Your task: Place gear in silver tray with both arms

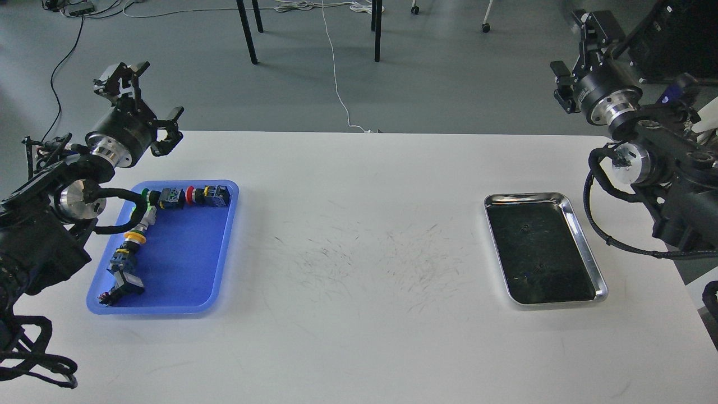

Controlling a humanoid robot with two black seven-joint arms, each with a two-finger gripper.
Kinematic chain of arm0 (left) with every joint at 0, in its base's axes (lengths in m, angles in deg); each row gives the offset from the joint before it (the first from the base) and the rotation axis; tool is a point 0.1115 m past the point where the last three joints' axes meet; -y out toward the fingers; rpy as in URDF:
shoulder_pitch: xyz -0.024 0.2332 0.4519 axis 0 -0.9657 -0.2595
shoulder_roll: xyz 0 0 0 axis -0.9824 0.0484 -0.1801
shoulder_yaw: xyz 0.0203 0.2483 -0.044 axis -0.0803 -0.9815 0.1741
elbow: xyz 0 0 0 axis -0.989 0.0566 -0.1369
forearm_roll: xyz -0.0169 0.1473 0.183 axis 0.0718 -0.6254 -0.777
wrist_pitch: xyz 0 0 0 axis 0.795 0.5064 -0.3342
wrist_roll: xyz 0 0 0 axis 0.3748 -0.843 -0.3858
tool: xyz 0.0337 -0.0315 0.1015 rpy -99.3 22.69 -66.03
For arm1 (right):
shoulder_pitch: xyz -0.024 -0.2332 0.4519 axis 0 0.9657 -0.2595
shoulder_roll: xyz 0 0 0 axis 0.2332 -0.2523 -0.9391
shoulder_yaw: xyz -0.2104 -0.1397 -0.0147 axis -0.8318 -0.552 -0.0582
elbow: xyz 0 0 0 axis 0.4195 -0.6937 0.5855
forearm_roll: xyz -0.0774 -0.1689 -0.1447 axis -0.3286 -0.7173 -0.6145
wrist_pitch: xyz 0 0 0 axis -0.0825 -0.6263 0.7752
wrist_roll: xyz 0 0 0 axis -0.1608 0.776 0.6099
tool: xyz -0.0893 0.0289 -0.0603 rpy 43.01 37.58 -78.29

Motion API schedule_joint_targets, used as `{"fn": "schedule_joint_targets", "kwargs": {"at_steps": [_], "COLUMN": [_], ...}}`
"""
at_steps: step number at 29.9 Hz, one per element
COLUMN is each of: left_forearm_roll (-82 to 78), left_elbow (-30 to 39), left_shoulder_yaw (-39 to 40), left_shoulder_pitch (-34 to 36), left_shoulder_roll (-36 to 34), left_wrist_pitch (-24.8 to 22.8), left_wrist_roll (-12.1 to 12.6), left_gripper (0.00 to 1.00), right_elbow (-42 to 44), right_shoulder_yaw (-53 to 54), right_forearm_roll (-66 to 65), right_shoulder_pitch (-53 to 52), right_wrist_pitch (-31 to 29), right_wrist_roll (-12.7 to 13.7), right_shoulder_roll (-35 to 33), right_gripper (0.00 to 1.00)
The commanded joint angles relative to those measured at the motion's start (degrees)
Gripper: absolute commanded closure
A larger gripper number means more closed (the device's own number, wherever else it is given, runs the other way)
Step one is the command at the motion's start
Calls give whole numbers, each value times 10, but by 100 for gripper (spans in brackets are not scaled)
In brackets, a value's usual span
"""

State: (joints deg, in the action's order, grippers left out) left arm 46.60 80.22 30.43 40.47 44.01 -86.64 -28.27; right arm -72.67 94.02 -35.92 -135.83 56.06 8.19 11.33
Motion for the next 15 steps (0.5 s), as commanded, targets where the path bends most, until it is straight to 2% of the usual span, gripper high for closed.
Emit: {"fn": "schedule_joint_targets", "kwargs": {"at_steps": [1, 15], "left_forearm_roll": [0, 0], "left_elbow": [-1, -2], "left_shoulder_yaw": [-2, -10], "left_shoulder_pitch": [2, 13], "left_shoulder_roll": [19, 41], "left_wrist_pitch": [0, 12], "left_wrist_roll": [0, 4], "left_gripper": [2, 2], "right_elbow": [0, -5], "right_shoulder_yaw": [30, 33], "right_forearm_roll": [6, 6], "right_shoulder_pitch": [7, 18], "right_wrist_pitch": [5, 14], "right_wrist_roll": [5, 0], "right_shoulder_roll": [9, 20], "right_gripper": [0, 0]}}
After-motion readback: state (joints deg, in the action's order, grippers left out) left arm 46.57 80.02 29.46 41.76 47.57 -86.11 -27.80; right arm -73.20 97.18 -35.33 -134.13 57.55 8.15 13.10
